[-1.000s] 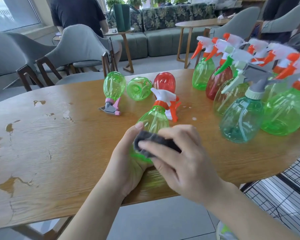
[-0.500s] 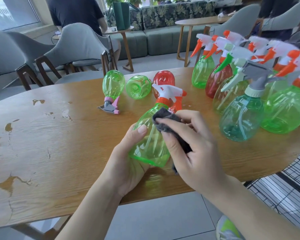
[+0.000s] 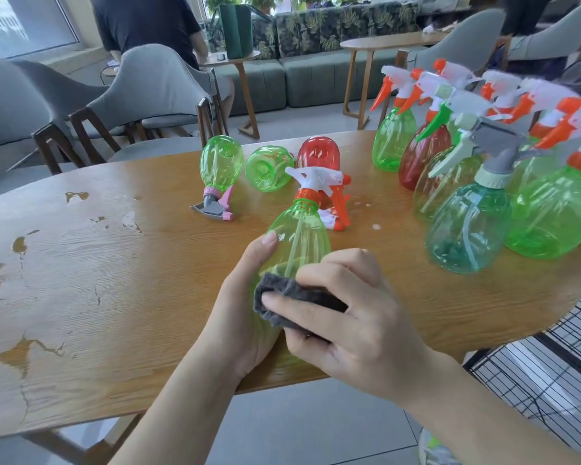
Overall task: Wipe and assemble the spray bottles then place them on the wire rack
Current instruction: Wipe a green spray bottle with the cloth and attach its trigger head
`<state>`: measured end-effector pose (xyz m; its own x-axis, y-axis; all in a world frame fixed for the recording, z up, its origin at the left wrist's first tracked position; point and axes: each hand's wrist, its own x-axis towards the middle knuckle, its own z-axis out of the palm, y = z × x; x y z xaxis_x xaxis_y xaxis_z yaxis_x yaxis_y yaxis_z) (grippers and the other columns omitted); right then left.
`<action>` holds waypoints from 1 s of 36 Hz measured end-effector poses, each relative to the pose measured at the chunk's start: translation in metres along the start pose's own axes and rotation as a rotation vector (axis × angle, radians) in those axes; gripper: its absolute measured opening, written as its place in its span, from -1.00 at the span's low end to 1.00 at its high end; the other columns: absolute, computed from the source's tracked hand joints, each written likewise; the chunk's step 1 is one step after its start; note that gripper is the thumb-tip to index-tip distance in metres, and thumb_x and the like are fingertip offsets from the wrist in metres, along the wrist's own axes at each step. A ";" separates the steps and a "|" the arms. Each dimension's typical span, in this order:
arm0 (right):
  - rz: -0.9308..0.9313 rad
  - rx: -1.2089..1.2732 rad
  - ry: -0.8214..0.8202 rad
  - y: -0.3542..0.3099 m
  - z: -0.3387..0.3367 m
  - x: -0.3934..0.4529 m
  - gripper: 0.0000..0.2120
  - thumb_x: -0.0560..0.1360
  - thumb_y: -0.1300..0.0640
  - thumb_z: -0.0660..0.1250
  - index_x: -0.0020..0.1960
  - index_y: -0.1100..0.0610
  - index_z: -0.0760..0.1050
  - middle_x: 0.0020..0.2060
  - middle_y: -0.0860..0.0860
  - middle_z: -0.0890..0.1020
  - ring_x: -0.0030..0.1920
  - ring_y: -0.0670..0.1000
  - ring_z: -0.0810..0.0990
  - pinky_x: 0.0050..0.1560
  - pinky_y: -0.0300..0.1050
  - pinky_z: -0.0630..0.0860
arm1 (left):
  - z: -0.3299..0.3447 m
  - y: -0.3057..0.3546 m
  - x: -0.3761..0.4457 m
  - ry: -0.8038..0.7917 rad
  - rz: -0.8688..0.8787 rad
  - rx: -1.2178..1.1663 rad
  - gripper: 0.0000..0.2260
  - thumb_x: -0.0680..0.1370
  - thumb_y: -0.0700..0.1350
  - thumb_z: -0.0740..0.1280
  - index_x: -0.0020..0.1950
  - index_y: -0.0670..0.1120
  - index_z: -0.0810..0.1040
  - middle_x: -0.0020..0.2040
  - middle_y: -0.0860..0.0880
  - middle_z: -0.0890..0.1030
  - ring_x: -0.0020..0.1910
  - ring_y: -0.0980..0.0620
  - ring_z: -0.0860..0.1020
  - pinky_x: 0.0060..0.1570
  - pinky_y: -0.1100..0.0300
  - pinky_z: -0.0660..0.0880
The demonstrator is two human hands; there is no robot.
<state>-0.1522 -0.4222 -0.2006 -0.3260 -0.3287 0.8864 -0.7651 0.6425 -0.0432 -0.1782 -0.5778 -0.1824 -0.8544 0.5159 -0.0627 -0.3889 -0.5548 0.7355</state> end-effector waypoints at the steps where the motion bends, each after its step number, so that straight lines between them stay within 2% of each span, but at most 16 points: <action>1: -0.010 -0.004 0.000 0.001 0.000 0.000 -0.83 0.56 0.17 0.44 0.11 0.10 0.75 -0.05 0.11 0.69 0.00 0.11 0.49 -0.09 0.12 0.54 | 0.000 0.000 0.000 0.010 0.008 0.004 -0.52 0.63 0.10 0.28 0.37 -0.25 0.49 0.13 -0.27 0.53 0.12 -0.18 0.59 0.15 0.05 0.59; 3: -0.019 -0.012 -0.007 0.004 0.000 0.002 -0.83 0.56 0.17 0.44 0.12 0.10 0.75 -0.05 0.10 0.69 0.01 0.10 0.49 -0.08 0.11 0.55 | 0.001 -0.001 0.001 0.026 0.025 0.029 -0.43 0.63 0.10 0.29 0.43 -0.34 0.40 0.19 -0.30 0.49 0.19 -0.23 0.54 0.17 0.02 0.59; 6: 0.035 0.005 0.006 0.010 -0.002 0.005 -0.82 0.60 0.14 0.43 0.16 0.10 0.73 0.00 0.11 0.67 0.01 0.11 0.52 0.02 0.11 0.55 | 0.000 -0.001 0.002 0.013 0.074 0.050 -0.57 0.66 0.07 0.22 0.32 -0.26 0.52 0.11 -0.25 0.62 0.11 -0.18 0.64 0.09 0.03 0.63; 8: 0.113 0.039 0.030 0.015 -0.003 0.008 -0.81 0.63 0.14 0.40 0.19 0.12 0.71 0.03 0.13 0.65 0.02 0.13 0.53 0.11 0.04 0.53 | -0.001 -0.001 0.000 0.013 0.109 0.081 -0.62 0.65 0.04 0.24 0.33 -0.19 0.56 0.18 -0.25 0.62 0.16 -0.19 0.61 0.12 -0.09 0.58; 11: 0.265 0.078 0.043 0.021 -0.004 0.013 -0.77 0.66 0.13 0.34 0.26 0.16 0.66 0.08 0.12 0.60 0.05 0.11 0.53 0.15 -0.11 0.45 | -0.003 0.000 -0.003 0.041 0.126 0.125 -0.52 0.62 0.04 0.30 0.48 -0.16 0.47 0.37 -0.37 0.51 0.28 -0.27 0.51 0.26 -0.29 0.39; 14: 0.460 0.142 0.069 0.024 -0.002 0.018 -0.73 0.68 0.10 0.29 0.30 0.15 0.62 0.11 0.02 0.55 0.12 0.03 0.56 0.18 -0.19 0.46 | -0.004 0.000 -0.007 0.069 0.116 0.161 -0.51 0.59 0.07 0.32 0.49 -0.09 0.50 0.35 -0.26 0.56 0.24 -0.21 0.56 0.21 -0.17 0.46; 17: 0.577 0.176 0.099 0.023 0.001 0.021 -0.73 0.67 0.13 0.30 0.32 0.16 0.61 0.10 0.00 0.54 0.16 -0.22 0.51 0.18 -0.42 0.37 | -0.006 -0.001 -0.012 0.079 0.100 0.160 -0.53 0.59 0.08 0.30 0.47 -0.06 0.52 0.28 -0.20 0.60 0.15 -0.16 0.61 0.11 -0.11 0.50; 21: 0.536 0.226 0.114 0.013 0.008 0.025 -0.75 0.65 0.18 0.31 0.29 0.18 0.62 0.10 0.02 0.56 0.13 -0.20 0.53 0.15 -0.39 0.40 | -0.006 0.002 -0.016 0.101 0.142 0.135 -0.48 0.58 0.11 0.33 0.48 -0.11 0.49 0.27 -0.21 0.58 0.15 -0.17 0.58 0.11 -0.11 0.47; 25: 0.455 0.289 0.078 0.002 0.015 0.030 -0.76 0.64 0.19 0.32 0.25 0.21 0.65 0.10 0.10 0.58 0.11 -0.07 0.58 0.14 -0.32 0.44 | -0.009 0.006 -0.021 0.148 0.201 0.119 -0.35 0.54 0.14 0.44 0.55 -0.10 0.40 0.49 -0.33 0.43 0.30 -0.29 0.51 0.21 -0.30 0.42; 27: 0.414 0.280 0.047 0.000 0.017 0.033 -0.76 0.63 0.20 0.33 0.24 0.23 0.65 0.08 0.11 0.59 0.11 -0.08 0.58 0.15 -0.34 0.42 | -0.014 0.009 -0.022 0.167 0.207 0.119 -0.36 0.53 0.10 0.47 0.55 -0.10 0.40 0.50 -0.35 0.40 0.34 -0.36 0.50 0.22 -0.36 0.44; 29: 0.398 0.280 0.017 0.002 0.017 0.036 -0.77 0.62 0.19 0.34 0.23 0.21 0.65 0.07 0.08 0.59 0.11 -0.12 0.57 0.15 -0.37 0.41 | -0.021 0.012 -0.024 0.178 0.204 0.144 -0.42 0.54 0.07 0.45 0.51 -0.10 0.46 0.47 -0.34 0.46 0.39 -0.43 0.47 0.29 -0.44 0.40; 31: 0.427 0.307 -0.008 0.005 0.015 0.039 -0.76 0.62 0.17 0.34 0.24 0.18 0.65 0.07 0.02 0.60 0.13 -0.17 0.57 0.15 -0.39 0.41 | -0.025 0.013 -0.025 0.177 0.191 0.156 -0.46 0.53 0.07 0.45 0.47 -0.10 0.52 0.41 -0.31 0.53 0.32 -0.40 0.52 0.27 -0.39 0.45; 33: 0.464 0.323 -0.012 0.007 0.014 0.041 -0.76 0.62 0.15 0.35 0.25 0.14 0.65 0.08 -0.05 0.60 0.15 -0.22 0.57 0.16 -0.41 0.41 | -0.027 0.013 -0.028 0.167 0.170 0.145 -0.52 0.55 0.07 0.41 0.41 -0.10 0.57 0.30 -0.26 0.60 0.18 -0.27 0.59 0.15 -0.21 0.54; 36: 0.454 0.301 -0.006 0.003 0.018 0.041 -0.79 0.60 0.16 0.38 0.21 0.11 0.67 0.08 -0.10 0.60 0.15 -0.22 0.57 0.16 -0.41 0.42 | -0.027 0.013 -0.030 0.175 0.135 0.124 -0.54 0.57 0.08 0.34 0.41 -0.11 0.57 0.26 -0.25 0.62 0.16 -0.21 0.59 0.14 -0.15 0.52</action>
<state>-0.1781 -0.4459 -0.1721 -0.6629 -0.0691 0.7455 -0.6719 0.4942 -0.5516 -0.1667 -0.6180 -0.1891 -0.9466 0.3155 -0.0667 -0.2316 -0.5212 0.8214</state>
